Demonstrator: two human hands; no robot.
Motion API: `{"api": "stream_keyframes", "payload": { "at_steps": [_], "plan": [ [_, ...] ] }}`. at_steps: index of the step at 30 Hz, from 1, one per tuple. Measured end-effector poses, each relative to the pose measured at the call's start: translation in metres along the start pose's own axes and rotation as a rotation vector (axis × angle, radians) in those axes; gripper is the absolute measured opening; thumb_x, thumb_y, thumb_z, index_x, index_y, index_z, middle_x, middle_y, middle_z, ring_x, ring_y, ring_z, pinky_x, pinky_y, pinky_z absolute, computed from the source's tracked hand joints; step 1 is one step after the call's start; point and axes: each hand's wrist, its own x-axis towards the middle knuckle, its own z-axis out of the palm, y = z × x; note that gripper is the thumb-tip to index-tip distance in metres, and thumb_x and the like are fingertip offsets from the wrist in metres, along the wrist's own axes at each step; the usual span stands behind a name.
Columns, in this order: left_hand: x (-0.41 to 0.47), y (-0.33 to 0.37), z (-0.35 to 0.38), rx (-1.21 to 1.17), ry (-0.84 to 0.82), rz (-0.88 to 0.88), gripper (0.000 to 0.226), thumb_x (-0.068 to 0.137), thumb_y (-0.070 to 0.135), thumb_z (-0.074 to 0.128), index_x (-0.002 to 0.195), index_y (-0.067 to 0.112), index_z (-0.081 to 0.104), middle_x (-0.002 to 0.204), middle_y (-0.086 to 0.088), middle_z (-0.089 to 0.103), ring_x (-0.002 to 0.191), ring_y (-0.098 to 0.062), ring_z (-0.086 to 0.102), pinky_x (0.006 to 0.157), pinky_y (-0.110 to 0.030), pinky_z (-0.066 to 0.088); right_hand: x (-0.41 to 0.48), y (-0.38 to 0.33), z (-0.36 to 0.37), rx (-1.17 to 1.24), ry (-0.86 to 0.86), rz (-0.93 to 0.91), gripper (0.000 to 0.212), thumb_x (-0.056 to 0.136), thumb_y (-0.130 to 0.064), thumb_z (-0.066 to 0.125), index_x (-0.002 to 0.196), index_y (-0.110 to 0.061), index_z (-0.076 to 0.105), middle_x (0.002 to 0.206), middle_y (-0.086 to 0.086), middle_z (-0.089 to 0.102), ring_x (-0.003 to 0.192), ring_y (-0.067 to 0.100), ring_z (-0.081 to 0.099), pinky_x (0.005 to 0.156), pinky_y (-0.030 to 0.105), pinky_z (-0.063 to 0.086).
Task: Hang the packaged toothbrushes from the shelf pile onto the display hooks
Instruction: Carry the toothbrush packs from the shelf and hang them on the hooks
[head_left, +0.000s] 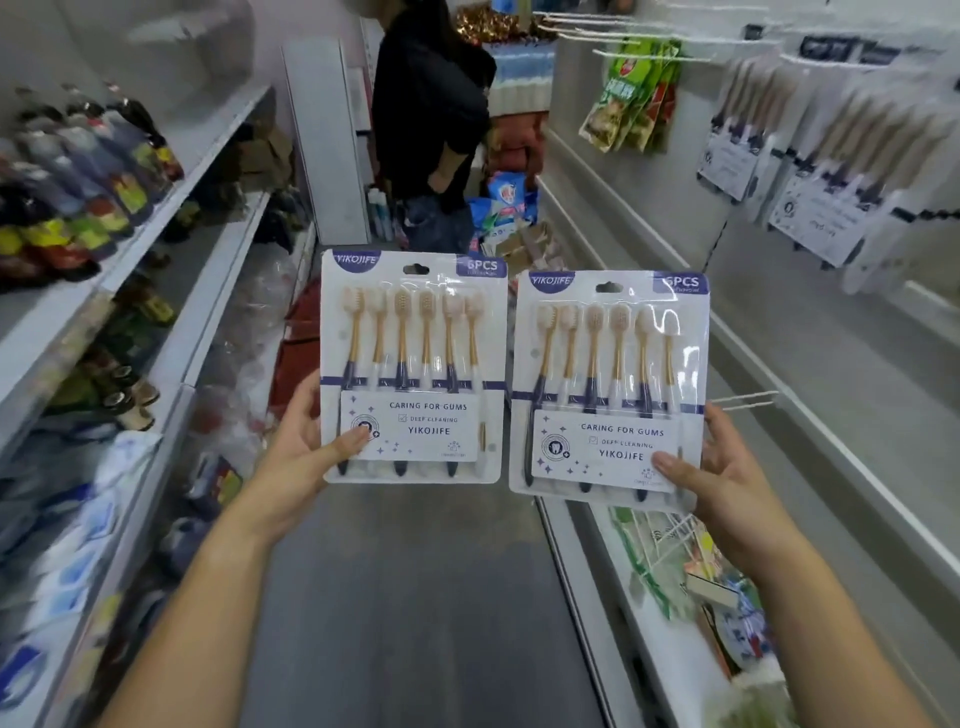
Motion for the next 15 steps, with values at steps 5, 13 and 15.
{"api": "stream_keyframes", "payload": {
  "at_steps": [5, 13, 15],
  "plan": [
    [0.092, -0.008, 0.01, -0.027, -0.086, 0.003, 0.075, 0.08, -0.003, 0.066, 0.146, 0.023, 0.041, 0.132, -0.008, 0.068, 0.115, -0.016, 0.068, 0.089, -0.028, 0.058, 0.056, -0.008, 0.001, -0.007, 0.105, 0.013, 0.061, 0.085, 0.009, 0.063, 0.132, -0.027, 0.051, 0.114, 0.014, 0.074, 0.1, 0.032, 0.074, 0.074, 0.037, 0.063],
    [0.247, -0.026, 0.035, -0.076, -0.336, -0.007, 0.072, 0.084, -0.004, 0.064, 0.145, 0.028, 0.042, 0.126, -0.003, 0.072, 0.111, -0.014, 0.07, 0.084, -0.024, 0.059, 0.12, -0.015, 0.01, -0.027, 0.357, -0.026, 0.061, 0.089, 0.011, 0.061, 0.135, -0.028, 0.05, 0.117, 0.011, 0.074, 0.105, 0.031, 0.072, 0.087, 0.05, 0.059],
    [0.281, -0.024, 0.041, -0.071, -0.402, -0.018, 0.075, 0.087, -0.008, 0.063, 0.149, 0.025, 0.039, 0.124, -0.003, 0.073, 0.11, -0.015, 0.071, 0.081, -0.024, 0.059, 0.127, -0.018, 0.013, -0.008, 0.422, -0.03, 0.063, 0.089, 0.009, 0.063, 0.138, -0.027, 0.049, 0.119, 0.011, 0.073, 0.104, 0.031, 0.073, 0.083, 0.046, 0.062]
  ]
}}
